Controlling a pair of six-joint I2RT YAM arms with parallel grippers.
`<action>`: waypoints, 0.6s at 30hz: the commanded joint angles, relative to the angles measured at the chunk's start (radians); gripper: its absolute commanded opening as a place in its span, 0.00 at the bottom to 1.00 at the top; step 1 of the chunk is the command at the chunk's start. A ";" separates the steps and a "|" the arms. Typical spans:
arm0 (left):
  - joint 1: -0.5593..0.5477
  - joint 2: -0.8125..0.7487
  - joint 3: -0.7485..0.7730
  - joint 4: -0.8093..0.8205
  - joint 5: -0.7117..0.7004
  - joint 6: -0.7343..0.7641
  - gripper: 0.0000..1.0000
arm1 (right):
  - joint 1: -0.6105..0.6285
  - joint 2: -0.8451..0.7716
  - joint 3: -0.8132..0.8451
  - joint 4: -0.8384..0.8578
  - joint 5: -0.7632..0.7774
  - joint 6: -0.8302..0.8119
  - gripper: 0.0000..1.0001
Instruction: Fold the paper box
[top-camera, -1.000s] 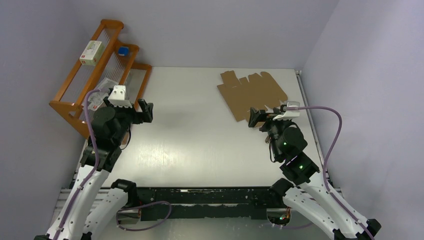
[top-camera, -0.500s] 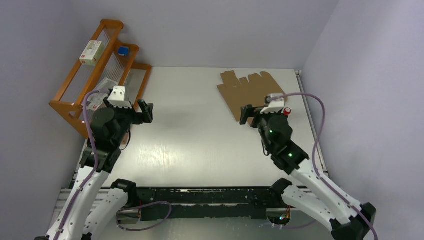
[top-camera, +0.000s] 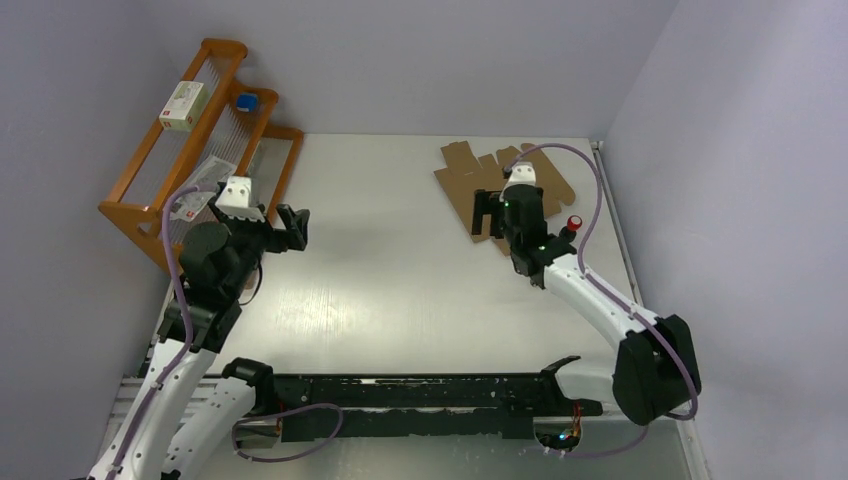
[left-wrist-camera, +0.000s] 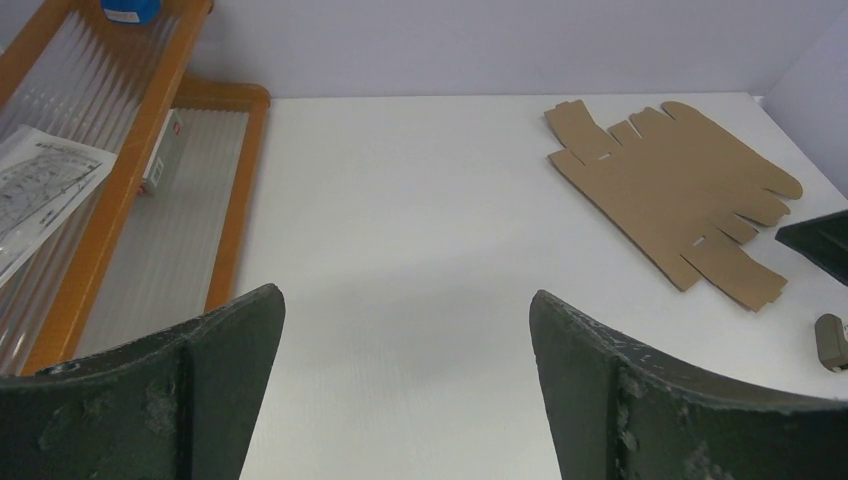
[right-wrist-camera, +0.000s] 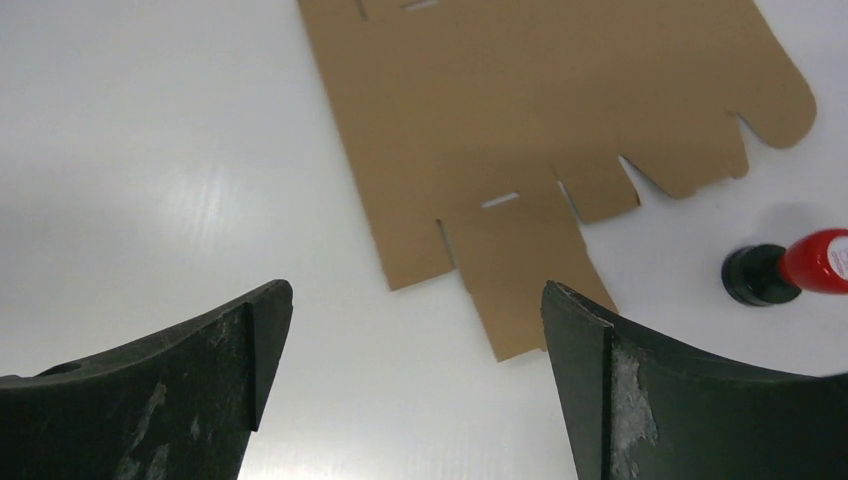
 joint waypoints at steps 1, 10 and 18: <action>-0.021 -0.013 -0.010 0.043 0.016 0.009 0.98 | -0.138 0.059 0.018 0.012 -0.180 0.061 1.00; -0.036 -0.009 -0.012 0.047 0.027 0.013 0.97 | -0.320 0.284 0.040 0.086 -0.315 0.110 0.97; -0.037 0.000 -0.013 0.048 0.029 0.015 0.98 | -0.402 0.415 0.080 0.123 -0.316 0.082 0.94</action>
